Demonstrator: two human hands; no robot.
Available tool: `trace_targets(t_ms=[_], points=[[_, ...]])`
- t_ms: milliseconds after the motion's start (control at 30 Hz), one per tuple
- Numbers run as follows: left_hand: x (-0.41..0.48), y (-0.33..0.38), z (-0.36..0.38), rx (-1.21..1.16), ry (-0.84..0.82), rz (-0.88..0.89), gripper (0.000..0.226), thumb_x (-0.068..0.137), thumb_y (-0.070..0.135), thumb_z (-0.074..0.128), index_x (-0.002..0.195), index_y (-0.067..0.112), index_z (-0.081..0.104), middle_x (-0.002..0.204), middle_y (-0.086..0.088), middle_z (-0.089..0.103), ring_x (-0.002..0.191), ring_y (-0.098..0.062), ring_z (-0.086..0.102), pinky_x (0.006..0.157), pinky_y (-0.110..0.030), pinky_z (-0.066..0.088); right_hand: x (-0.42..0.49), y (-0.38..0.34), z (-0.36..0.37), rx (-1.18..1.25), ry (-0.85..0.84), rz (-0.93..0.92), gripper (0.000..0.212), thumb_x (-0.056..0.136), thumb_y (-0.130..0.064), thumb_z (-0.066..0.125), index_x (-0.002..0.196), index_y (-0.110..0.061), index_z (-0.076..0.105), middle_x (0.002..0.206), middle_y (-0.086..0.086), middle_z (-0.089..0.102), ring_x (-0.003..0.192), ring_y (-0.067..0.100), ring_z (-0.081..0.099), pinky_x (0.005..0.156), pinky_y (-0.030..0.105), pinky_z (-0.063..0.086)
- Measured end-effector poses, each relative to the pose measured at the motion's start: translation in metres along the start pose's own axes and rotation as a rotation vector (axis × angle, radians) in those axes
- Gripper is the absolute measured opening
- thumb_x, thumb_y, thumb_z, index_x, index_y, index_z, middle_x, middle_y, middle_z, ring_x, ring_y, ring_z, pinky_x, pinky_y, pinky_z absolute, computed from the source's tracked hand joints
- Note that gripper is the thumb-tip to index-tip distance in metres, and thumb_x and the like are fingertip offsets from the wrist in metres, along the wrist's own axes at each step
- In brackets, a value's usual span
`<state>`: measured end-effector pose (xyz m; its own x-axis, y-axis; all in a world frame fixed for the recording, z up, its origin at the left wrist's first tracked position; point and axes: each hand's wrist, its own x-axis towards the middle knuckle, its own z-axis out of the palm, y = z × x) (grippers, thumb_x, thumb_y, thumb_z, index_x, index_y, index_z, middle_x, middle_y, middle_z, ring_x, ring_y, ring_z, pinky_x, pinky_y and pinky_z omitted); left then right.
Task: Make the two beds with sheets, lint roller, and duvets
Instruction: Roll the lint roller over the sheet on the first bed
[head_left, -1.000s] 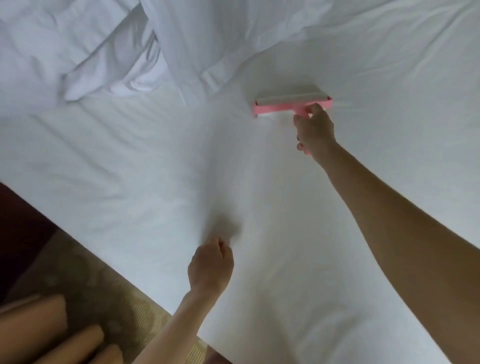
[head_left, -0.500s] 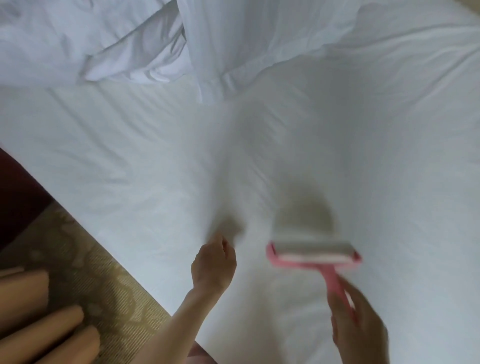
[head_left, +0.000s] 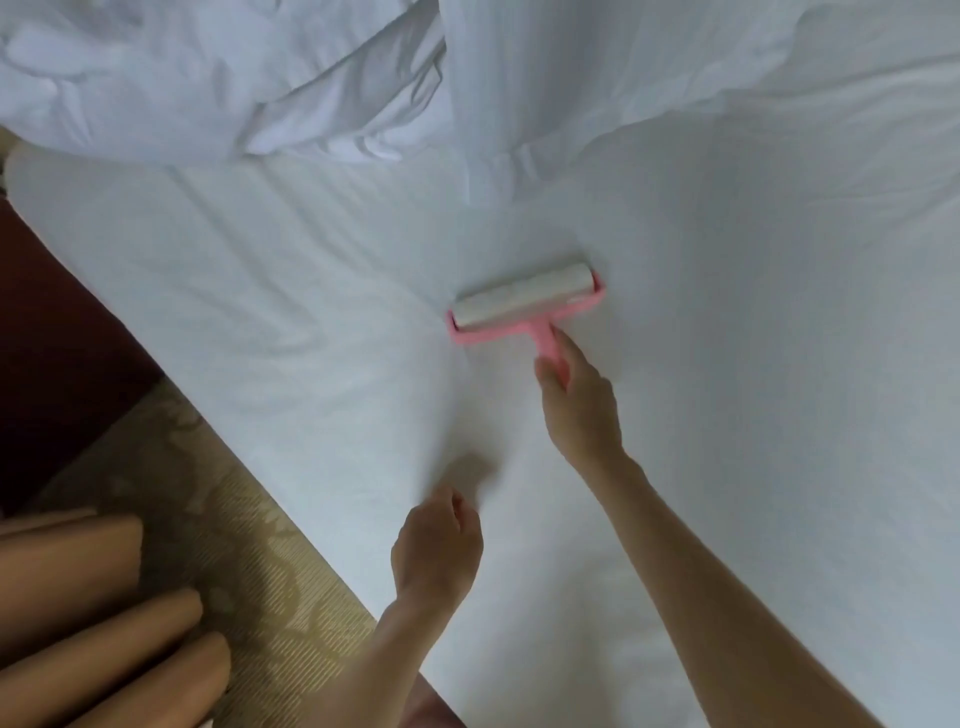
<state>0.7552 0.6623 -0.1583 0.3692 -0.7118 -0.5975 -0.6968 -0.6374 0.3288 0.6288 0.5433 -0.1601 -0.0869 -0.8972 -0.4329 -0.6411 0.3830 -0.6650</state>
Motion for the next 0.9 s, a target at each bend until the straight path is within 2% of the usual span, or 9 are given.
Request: trace_targets(t_ms=[133, 200, 367, 500, 567, 633, 700, 800, 900], points=[[0.004, -0.002, -0.006, -0.029, -0.002, -0.008, 0.017, 0.095, 0.022, 0.04, 0.079, 0.018, 0.046, 0.066, 0.003, 0.053, 0.062, -0.02, 0.049, 0.055, -0.028, 0.032, -0.1, 0.059, -0.016, -0.089, -0.039, 0.098, 0.044, 0.098, -0.039, 0.04, 0.141, -0.032, 0.042, 0.075, 0.004, 0.067, 0.06, 0.02, 0.062, 0.061, 0.034, 0.048], [0.004, -0.003, -0.005, -0.04, -0.013, -0.007, 0.018, 0.095, 0.022, 0.039, 0.08, 0.018, 0.046, 0.065, 0.003, 0.052, 0.062, -0.021, 0.049, 0.056, -0.028, 0.033, -0.122, 0.065, -0.023, -0.121, -0.066, 0.122, 0.043, 0.097, -0.04, 0.039, 0.139, -0.033, 0.043, 0.067, 0.003, 0.065, 0.053, 0.016, 0.059, 0.056, 0.033, 0.047], [0.009, -0.004, 0.002, -0.059, -0.031, -0.006, 0.019, 0.096, 0.026, 0.04, 0.081, 0.017, 0.048, 0.068, 0.003, 0.054, 0.064, -0.02, 0.05, 0.058, -0.027, 0.035, -0.051, 0.013, -0.009, -0.136, 0.028, 0.06, 0.041, 0.099, -0.032, 0.041, 0.14, -0.028, 0.044, 0.108, 0.008, 0.068, 0.096, 0.032, 0.063, 0.077, 0.034, 0.044], [0.003, -0.008, 0.006, -0.057, -0.049, 0.015, 0.019, 0.097, 0.027, 0.04, 0.082, 0.017, 0.047, 0.069, 0.002, 0.056, 0.064, -0.019, 0.05, 0.058, -0.026, 0.035, 0.065, -0.063, 0.004, -0.13, 0.035, -0.043, 0.041, 0.098, -0.028, 0.04, 0.137, -0.021, 0.046, 0.124, 0.012, 0.06, 0.113, 0.033, 0.055, 0.091, 0.034, 0.042], [0.002, -0.01, 0.008, -0.057, -0.047, 0.02, 0.019, 0.097, 0.027, 0.039, 0.082, 0.018, 0.047, 0.07, 0.001, 0.057, 0.065, -0.02, 0.051, 0.058, -0.027, 0.035, 0.109, -0.095, 0.002, -0.119, -0.004, -0.052, 0.039, 0.097, -0.025, 0.037, 0.132, -0.014, 0.049, 0.125, 0.012, 0.059, 0.113, 0.033, 0.057, 0.093, 0.036, 0.047], [0.002, -0.014, 0.01, -0.054, -0.048, 0.019, 0.019, 0.097, 0.027, 0.039, 0.082, 0.018, 0.047, 0.07, 0.001, 0.057, 0.065, -0.02, 0.05, 0.058, -0.027, 0.035, 0.129, -0.112, -0.002, -0.11, -0.068, -0.025, 0.037, 0.097, -0.021, 0.036, 0.127, -0.008, 0.052, 0.116, 0.014, 0.06, 0.107, 0.032, 0.06, 0.085, 0.035, 0.05], [0.0, -0.018, 0.012, -0.039, -0.059, 0.01, 0.018, 0.097, 0.026, 0.039, 0.083, 0.018, 0.046, 0.068, 0.004, 0.054, 0.064, -0.018, 0.049, 0.058, -0.026, 0.034, 0.122, -0.103, -0.002, -0.121, -0.078, -0.021, 0.037, 0.097, -0.024, 0.037, 0.128, -0.011, 0.053, 0.112, 0.013, 0.06, 0.1, 0.032, 0.061, 0.082, 0.034, 0.051], [-0.003, -0.019, 0.013, -0.019, -0.082, 0.001, 0.018, 0.097, 0.027, 0.038, 0.084, 0.018, 0.046, 0.069, 0.004, 0.054, 0.065, -0.019, 0.05, 0.058, -0.026, 0.035, 0.064, -0.054, -0.001, -0.158, -0.025, -0.032, 0.038, 0.098, -0.034, 0.036, 0.131, -0.022, 0.052, 0.11, 0.012, 0.063, 0.105, 0.036, 0.058, 0.088, 0.037, 0.047], [-0.002, -0.014, 0.011, -0.022, -0.07, 0.018, 0.019, 0.097, 0.027, 0.039, 0.083, 0.017, 0.046, 0.07, 0.003, 0.055, 0.066, -0.019, 0.05, 0.058, -0.026, 0.036, -0.029, 0.009, -0.011, -0.158, -0.032, 0.052, 0.042, 0.099, -0.033, 0.04, 0.14, -0.028, 0.043, 0.104, 0.012, 0.068, 0.096, 0.034, 0.062, 0.076, 0.035, 0.043]])
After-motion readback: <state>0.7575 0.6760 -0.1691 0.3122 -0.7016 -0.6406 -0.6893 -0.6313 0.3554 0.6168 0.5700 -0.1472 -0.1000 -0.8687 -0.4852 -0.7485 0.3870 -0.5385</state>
